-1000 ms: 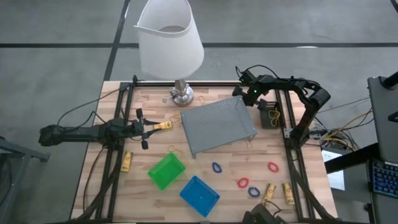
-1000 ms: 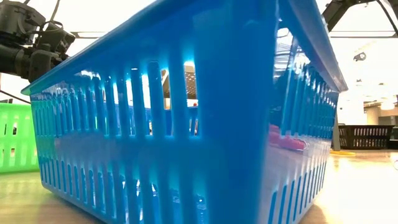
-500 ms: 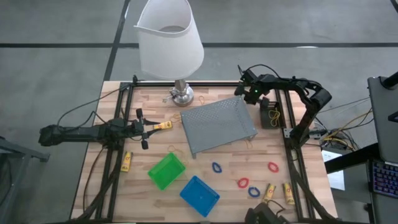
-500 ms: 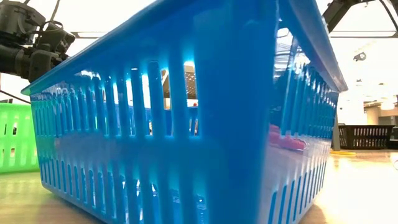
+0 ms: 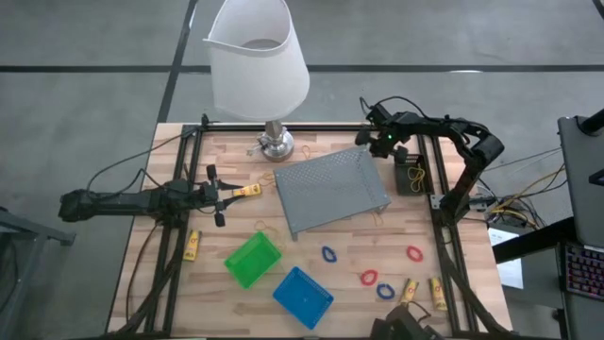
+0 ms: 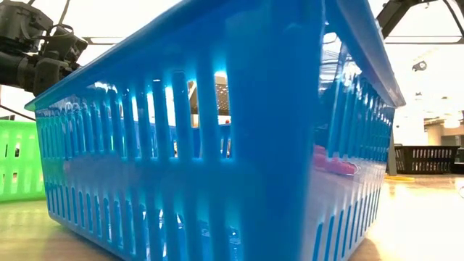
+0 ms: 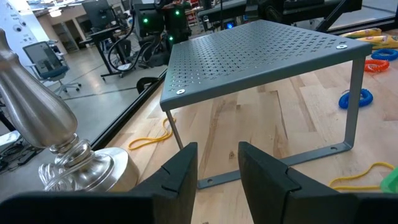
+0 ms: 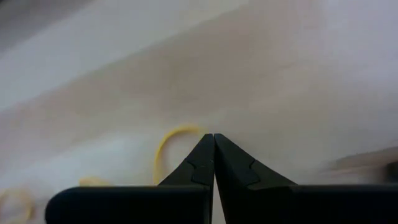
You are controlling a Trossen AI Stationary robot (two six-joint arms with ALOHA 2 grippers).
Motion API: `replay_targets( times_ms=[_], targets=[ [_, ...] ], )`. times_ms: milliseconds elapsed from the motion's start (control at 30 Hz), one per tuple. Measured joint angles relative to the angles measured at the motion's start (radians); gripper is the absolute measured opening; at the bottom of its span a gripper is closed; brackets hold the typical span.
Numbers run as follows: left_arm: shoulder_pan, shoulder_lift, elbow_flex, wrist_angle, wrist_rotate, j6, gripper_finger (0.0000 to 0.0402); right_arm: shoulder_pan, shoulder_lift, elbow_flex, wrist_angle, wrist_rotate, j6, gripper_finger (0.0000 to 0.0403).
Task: Pick & Place Office Desk Supplies
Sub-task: Put the yellow rubber band into the black basket
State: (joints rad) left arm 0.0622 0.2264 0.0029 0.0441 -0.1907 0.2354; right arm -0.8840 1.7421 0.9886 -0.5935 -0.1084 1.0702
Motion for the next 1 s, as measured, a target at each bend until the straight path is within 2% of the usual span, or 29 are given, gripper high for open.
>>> replay_targets(
  times_ms=[100,267,433,767,1000],
  targets=[
    [0.000,0.000,0.000,0.000,0.000,0.000,0.0118,0.000,0.000,0.004,0.001,-0.046,-0.054,0.0008],
    [0.000,0.000,0.000,0.000,0.000,0.000,0.0118,-0.001,-0.001,0.005,0.002,-0.050,-0.063,0.0008],
    [0.000,0.000,0.000,0.000,0.000,0.000,0.0118,-0.001,-0.001,0.006,0.032,-0.049,-0.178,0.0008],
    [0.000,0.000,0.000,0.000,0.000,0.000,0.0118,0.000,-0.001,0.006,0.027,-0.018,-0.149,0.0011],
    [0.000,0.000,0.000,0.000,0.000,0.000,0.0118,0.001,-0.001,0.006,0.022,-0.009,-0.123,0.0068]
  ],
)
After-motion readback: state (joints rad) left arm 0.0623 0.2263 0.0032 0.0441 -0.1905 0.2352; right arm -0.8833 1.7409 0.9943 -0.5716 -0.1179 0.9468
